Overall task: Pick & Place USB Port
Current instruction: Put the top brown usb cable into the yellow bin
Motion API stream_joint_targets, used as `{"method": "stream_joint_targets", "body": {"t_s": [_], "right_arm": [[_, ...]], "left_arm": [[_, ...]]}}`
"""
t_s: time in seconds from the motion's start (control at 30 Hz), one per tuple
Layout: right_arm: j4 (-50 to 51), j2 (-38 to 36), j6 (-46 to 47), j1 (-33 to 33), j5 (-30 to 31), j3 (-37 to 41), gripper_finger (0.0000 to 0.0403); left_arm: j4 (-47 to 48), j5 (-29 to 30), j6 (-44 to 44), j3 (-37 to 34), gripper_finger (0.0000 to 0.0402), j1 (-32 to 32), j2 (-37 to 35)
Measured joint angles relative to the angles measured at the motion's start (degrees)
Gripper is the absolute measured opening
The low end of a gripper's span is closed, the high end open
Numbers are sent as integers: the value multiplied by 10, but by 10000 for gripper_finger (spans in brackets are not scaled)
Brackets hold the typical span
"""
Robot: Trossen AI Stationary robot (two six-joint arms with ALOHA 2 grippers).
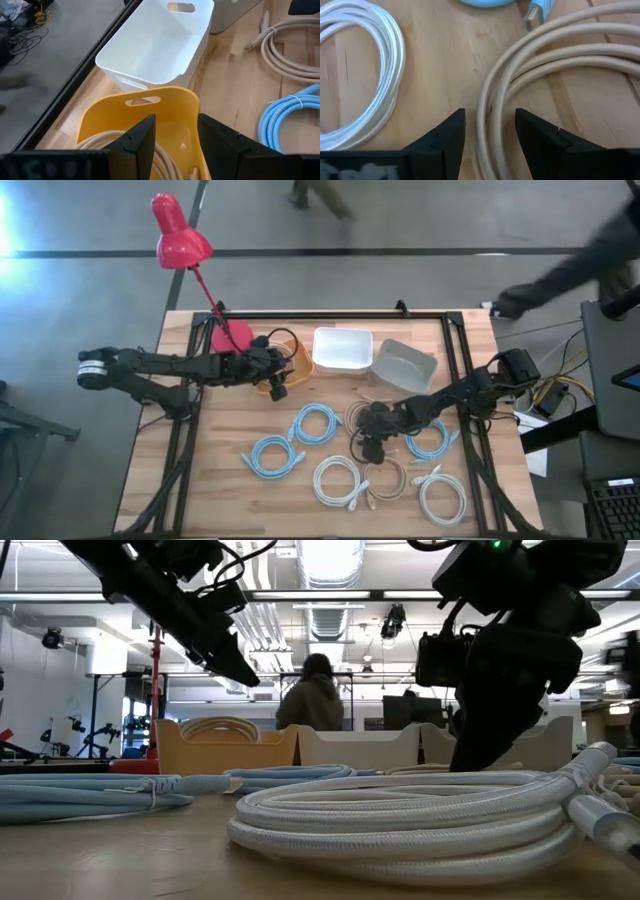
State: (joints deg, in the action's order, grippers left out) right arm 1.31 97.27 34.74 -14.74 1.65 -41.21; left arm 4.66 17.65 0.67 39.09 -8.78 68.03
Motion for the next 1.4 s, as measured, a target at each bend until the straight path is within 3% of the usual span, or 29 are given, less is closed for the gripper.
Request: {"method": "stream_joint_targets", "body": {"t_s": [0.13, 0.47, 0.77, 0.87, 1.0, 1.2, 1.4], "right_arm": [[3, -6, -27, 0, 0, 1, 144], [-2, -12, -27, 0, -15, 1, 34], [72, -14, -22, 0, -30, -56, 29], [150, -14, -27, 0, 0, -95, 28], [230, -14, -62, 0, 43, -147, 25], [238, -14, -158, 0, 130, -211, 26], [238, -14, -240, 0, 276, -252, 25]], "left_arm": [[0, 0, -4, 0, 153, 0, 0], [0, 0, -5, 0, 154, 0, 0], [1, -1, -45, 0, 154, 0, 0], [1, -31, -74, 0, 153, 0, 0], [0, -122, -93, 0, 153, 0, 0], [-10, -204, -147, 0, 153, 0, 0], [-31, -268, -198, 0, 154, 0, 0]]}}
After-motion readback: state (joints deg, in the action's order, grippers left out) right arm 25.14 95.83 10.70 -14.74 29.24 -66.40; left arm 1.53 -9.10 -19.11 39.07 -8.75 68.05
